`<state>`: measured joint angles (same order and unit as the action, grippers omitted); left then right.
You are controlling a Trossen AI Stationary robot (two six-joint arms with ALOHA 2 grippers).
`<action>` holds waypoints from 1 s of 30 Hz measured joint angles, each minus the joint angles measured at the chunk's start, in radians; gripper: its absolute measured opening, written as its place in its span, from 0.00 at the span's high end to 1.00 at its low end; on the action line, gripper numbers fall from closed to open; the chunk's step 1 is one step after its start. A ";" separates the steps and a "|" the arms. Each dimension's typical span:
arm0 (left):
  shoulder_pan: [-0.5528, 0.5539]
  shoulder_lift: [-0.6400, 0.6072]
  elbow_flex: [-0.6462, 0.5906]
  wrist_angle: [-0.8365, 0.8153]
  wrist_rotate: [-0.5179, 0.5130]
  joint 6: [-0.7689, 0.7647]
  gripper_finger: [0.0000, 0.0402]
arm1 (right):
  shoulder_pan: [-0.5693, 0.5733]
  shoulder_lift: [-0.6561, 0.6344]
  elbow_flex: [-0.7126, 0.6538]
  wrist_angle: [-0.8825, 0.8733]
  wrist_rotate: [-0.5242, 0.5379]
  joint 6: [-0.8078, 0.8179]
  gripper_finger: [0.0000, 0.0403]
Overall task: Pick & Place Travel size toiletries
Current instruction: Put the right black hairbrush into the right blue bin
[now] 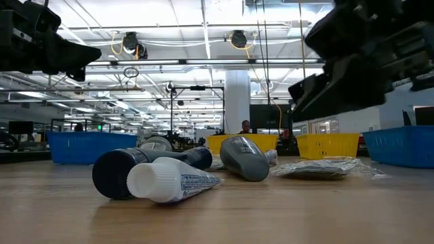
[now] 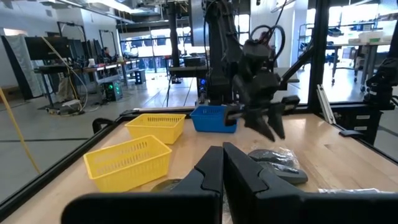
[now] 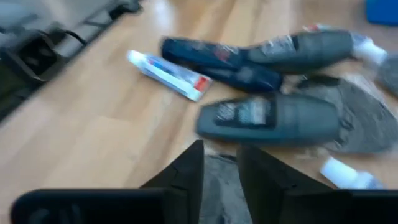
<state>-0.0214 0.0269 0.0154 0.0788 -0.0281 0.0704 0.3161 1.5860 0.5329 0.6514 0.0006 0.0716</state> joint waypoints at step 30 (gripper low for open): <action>0.000 0.000 0.000 0.000 0.000 0.000 0.98 | -0.047 0.037 0.004 0.183 -0.011 0.125 0.75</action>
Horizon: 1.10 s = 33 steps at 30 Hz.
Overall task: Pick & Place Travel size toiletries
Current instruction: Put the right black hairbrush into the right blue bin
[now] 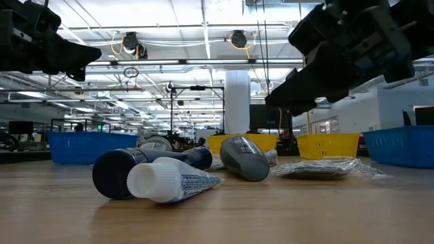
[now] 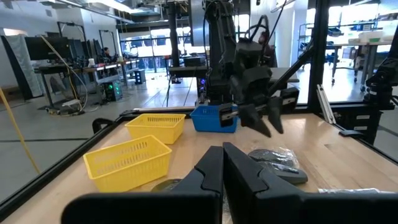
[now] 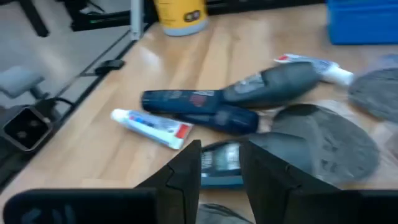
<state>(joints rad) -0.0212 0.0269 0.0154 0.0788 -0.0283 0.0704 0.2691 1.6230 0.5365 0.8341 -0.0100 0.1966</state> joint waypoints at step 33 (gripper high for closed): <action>0.000 0.000 0.000 0.001 0.000 0.000 0.98 | 0.206 -0.115 0.130 -0.556 0.146 -0.393 0.73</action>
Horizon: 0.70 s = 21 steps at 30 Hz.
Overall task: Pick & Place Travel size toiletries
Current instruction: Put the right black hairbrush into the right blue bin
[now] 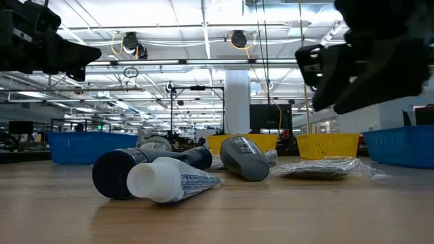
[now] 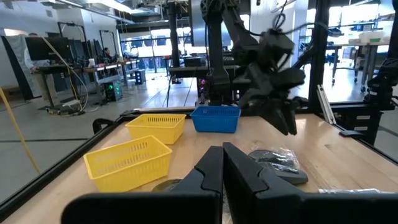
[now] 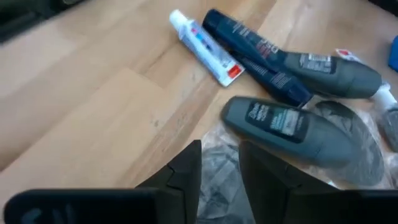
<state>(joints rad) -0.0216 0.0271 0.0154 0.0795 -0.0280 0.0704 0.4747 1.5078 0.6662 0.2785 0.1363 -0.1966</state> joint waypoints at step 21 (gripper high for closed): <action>0.000 0.000 0.000 -0.001 0.000 0.000 0.98 | 0.031 0.242 0.000 0.141 0.183 0.136 0.39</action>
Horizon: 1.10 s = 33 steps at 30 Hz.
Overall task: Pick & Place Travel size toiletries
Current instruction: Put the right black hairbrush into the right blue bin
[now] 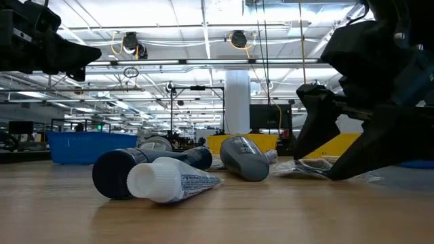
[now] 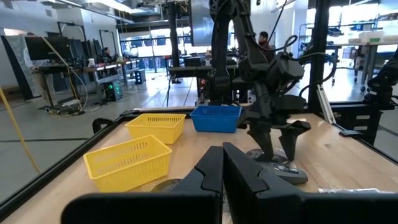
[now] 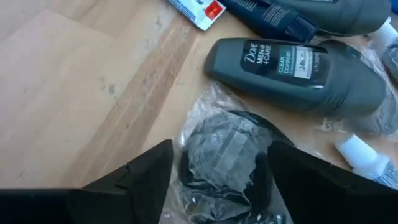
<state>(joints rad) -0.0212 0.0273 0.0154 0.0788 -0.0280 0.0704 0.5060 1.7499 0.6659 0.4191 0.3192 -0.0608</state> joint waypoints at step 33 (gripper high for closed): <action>0.000 0.000 0.000 0.000 0.000 0.000 0.98 | -0.005 -0.698 0.034 -0.607 0.062 0.504 1.00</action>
<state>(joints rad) -0.0212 0.0273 0.0154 0.0788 -0.0284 0.0704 0.5007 1.0518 0.7002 -0.1876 0.3817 0.4434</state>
